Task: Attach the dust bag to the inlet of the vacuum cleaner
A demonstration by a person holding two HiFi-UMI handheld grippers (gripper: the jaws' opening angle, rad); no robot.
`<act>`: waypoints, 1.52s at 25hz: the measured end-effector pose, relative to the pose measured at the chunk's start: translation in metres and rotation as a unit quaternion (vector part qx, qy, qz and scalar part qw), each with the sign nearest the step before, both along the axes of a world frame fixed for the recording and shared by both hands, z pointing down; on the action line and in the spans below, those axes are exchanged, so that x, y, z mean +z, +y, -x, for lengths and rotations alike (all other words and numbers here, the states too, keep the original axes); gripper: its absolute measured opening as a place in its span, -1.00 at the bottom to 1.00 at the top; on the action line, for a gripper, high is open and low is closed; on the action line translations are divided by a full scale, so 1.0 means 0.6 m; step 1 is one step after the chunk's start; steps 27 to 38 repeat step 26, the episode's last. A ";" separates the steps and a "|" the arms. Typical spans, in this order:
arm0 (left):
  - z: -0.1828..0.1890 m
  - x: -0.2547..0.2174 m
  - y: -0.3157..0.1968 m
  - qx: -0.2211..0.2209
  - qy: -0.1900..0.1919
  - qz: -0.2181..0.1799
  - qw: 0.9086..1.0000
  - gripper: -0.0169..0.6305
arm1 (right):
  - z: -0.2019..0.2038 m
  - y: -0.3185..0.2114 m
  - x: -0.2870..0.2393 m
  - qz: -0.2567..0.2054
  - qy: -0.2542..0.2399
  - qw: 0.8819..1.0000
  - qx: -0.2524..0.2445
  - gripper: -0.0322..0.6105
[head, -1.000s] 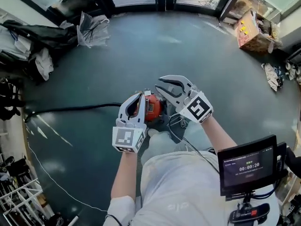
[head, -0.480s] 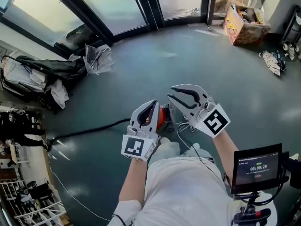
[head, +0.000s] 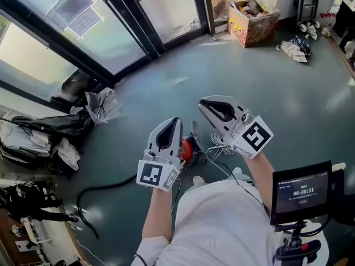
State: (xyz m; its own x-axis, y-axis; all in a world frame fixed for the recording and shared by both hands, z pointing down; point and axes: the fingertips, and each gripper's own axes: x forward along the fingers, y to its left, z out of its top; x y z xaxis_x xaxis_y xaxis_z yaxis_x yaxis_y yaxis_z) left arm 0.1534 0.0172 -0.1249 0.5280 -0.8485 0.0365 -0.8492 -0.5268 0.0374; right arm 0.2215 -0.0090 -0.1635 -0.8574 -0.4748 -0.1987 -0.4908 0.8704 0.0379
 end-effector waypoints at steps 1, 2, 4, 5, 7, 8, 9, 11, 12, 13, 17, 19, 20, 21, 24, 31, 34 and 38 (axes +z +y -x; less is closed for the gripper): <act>0.002 -0.007 -0.008 0.004 -0.003 -0.003 1.000 -0.92 | 0.001 -0.005 -0.007 0.000 0.000 1.000 0.007 -0.87; 0.007 -0.013 -0.017 0.007 -0.002 -0.004 1.000 -0.92 | 0.006 -0.010 -0.013 -0.001 0.004 1.000 0.012 -0.87; 0.018 -0.021 -0.033 0.009 0.009 -0.001 1.000 -0.92 | 0.022 -0.010 -0.019 0.001 0.017 1.000 0.013 -0.87; 0.021 -0.022 -0.036 0.010 0.016 0.001 1.000 -0.92 | 0.029 -0.004 -0.018 0.005 0.025 1.000 0.013 -0.87; 0.021 -0.019 -0.035 0.012 0.025 0.000 1.000 -0.92 | 0.032 0.009 -0.010 0.008 0.039 0.999 0.015 -0.87; 0.019 -0.018 -0.032 0.014 0.028 -0.001 1.000 -0.92 | 0.032 0.015 -0.006 0.007 0.044 0.999 0.017 -0.87; 0.019 -0.017 -0.025 0.016 0.031 -0.002 0.999 -0.92 | 0.034 0.024 -0.003 0.006 0.046 0.999 0.019 -0.87; 0.024 -0.017 0.001 0.022 0.035 -0.003 0.999 -0.92 | 0.038 0.049 -0.004 0.006 0.043 0.999 0.022 -0.87; 0.027 -0.018 0.010 0.023 0.035 -0.003 0.999 -0.92 | 0.039 0.058 -0.007 0.008 0.039 0.999 0.024 -0.87; 0.028 -0.019 0.013 0.023 0.035 -0.003 0.999 -0.92 | 0.038 0.060 -0.008 0.009 0.038 0.999 0.025 -0.87; 0.024 -0.021 -0.007 0.015 0.034 -0.002 0.999 -0.92 | 0.027 0.034 -0.010 0.009 0.039 0.999 0.022 -0.87; 0.024 -0.022 0.000 0.011 0.034 -0.005 0.999 -0.92 | 0.025 0.041 -0.010 0.008 0.038 0.999 0.022 -0.87; 0.023 -0.021 0.006 0.012 0.034 -0.007 0.999 -0.92 | 0.024 0.047 -0.008 0.006 0.039 0.999 0.022 -0.87; 0.020 -0.019 0.010 0.013 0.033 -0.008 0.999 -0.92 | 0.023 0.050 -0.006 0.003 0.039 0.999 0.021 -0.87; 0.004 -0.005 -0.003 0.018 0.027 -0.006 0.999 -0.92 | 0.014 0.038 0.006 -0.001 0.038 0.999 0.016 -0.87; -0.009 0.004 -0.018 0.022 0.024 -0.005 0.999 -0.92 | 0.007 0.027 0.012 -0.003 0.035 0.999 0.013 -0.87; -0.009 0.004 -0.018 0.022 0.024 -0.005 0.999 -0.92 | 0.007 0.027 0.012 -0.003 0.035 0.999 0.013 -0.87; -0.009 0.004 -0.018 0.022 0.024 -0.005 0.999 -0.92 | 0.007 0.027 0.012 -0.003 0.035 0.999 0.013 -0.87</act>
